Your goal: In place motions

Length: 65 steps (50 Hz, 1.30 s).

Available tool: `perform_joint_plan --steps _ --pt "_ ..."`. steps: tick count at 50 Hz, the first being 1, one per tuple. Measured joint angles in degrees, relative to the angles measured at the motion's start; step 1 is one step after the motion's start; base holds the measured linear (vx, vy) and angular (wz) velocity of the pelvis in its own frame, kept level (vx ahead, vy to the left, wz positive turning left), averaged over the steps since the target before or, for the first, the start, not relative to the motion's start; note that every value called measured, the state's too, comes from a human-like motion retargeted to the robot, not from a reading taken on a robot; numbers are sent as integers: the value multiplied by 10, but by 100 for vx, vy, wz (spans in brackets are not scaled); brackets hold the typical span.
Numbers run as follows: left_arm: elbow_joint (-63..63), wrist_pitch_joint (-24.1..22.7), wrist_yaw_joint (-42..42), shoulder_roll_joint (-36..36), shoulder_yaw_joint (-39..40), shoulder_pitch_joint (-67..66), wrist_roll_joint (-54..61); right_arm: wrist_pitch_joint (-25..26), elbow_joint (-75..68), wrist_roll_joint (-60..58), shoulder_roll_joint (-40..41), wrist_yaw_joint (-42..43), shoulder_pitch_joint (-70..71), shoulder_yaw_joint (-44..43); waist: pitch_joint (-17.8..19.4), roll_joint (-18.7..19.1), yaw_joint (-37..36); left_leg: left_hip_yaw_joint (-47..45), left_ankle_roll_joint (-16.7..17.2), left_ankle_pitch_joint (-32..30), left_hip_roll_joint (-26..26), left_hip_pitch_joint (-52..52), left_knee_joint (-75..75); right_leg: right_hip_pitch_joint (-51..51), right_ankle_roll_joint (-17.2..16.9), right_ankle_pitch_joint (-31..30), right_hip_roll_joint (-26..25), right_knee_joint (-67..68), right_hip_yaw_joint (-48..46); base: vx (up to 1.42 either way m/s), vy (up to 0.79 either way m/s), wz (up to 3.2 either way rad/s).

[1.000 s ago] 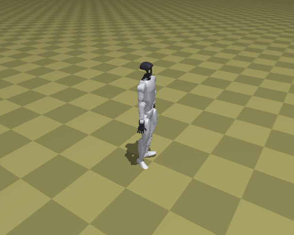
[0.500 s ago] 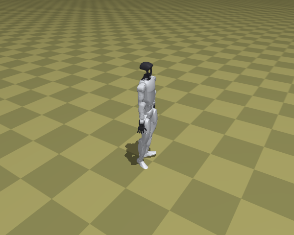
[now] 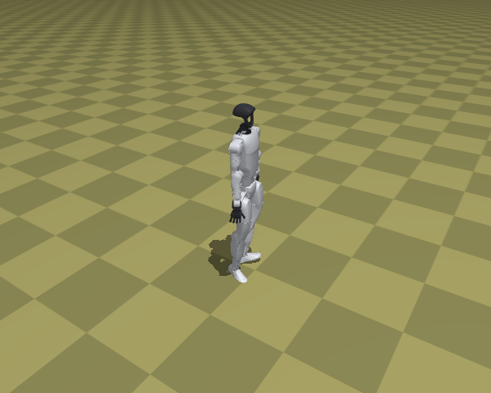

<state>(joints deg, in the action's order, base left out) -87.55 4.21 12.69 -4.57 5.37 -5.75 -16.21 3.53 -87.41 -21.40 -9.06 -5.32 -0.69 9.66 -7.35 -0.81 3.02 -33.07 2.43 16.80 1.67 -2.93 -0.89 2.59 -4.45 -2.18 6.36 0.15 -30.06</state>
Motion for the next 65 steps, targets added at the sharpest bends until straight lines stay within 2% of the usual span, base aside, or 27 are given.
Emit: perform_joint_plan --steps 65 --pt "1 2 -4 4 9 3 5 -1 3 -6 5 -5 -3 0 0 -1 -1 -2 2 4 -5 7 4 -6 2 -2 -6 1 3 0 0 0"
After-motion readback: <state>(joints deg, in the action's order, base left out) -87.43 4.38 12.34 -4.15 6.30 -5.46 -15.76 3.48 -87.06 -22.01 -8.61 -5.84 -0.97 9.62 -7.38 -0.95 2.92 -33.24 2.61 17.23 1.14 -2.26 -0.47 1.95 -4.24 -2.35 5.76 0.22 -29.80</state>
